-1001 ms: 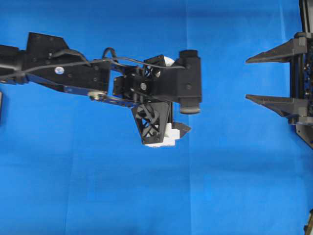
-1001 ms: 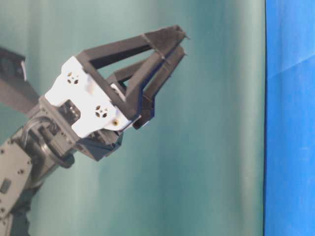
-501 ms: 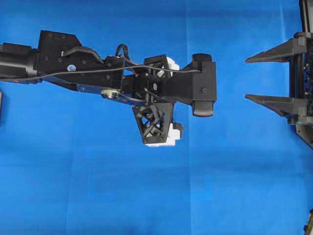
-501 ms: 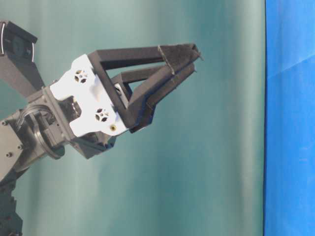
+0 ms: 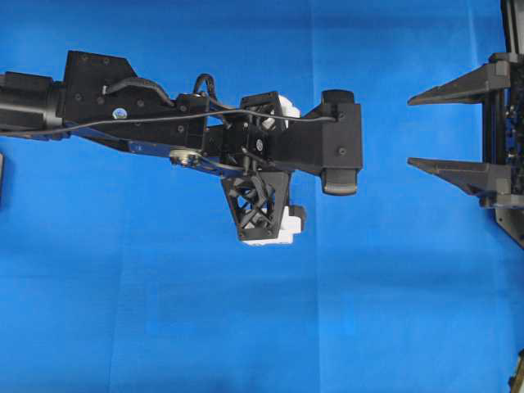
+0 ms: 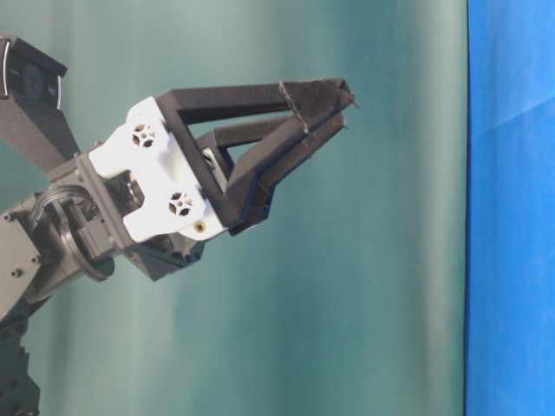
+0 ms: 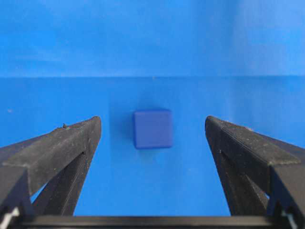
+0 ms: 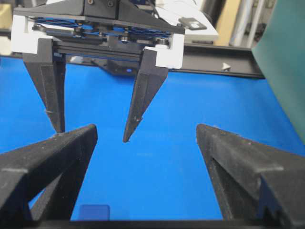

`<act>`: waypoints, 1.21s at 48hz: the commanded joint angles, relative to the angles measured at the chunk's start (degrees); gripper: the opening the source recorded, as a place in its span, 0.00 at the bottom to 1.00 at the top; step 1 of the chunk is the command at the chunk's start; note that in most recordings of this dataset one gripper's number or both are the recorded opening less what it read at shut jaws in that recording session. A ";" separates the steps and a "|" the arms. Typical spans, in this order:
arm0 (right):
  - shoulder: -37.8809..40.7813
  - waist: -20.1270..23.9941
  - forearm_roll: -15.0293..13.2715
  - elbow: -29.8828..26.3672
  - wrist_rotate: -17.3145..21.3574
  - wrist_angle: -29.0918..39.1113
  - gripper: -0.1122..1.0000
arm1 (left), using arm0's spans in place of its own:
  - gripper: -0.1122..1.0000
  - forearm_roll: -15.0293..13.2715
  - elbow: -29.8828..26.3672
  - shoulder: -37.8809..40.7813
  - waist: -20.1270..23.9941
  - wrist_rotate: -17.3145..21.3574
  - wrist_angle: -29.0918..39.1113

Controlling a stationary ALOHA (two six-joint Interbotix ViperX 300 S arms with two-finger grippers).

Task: Handover the blue block to the right arm after grasping it with the left arm, then place it in the designated position.
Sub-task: 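Move the open left gripper toward the blue cube and above it, then lower the left gripper around the blue cube and close on it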

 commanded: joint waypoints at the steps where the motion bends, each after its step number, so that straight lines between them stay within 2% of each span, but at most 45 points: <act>1: 0.26 0.00 0.09 -1.49 0.00 -0.18 0.98 | 0.94 0.09 -1.41 -1.05 -0.09 0.00 -0.26; 44: 1.05 -0.09 0.09 -1.93 0.00 0.18 0.98 | 0.94 0.18 -0.97 -1.23 -0.09 -0.09 -0.26; 58: 1.05 -0.09 0.09 -2.02 0.00 0.18 0.98 | 0.94 0.18 0.70 -1.41 0.00 -0.26 -0.79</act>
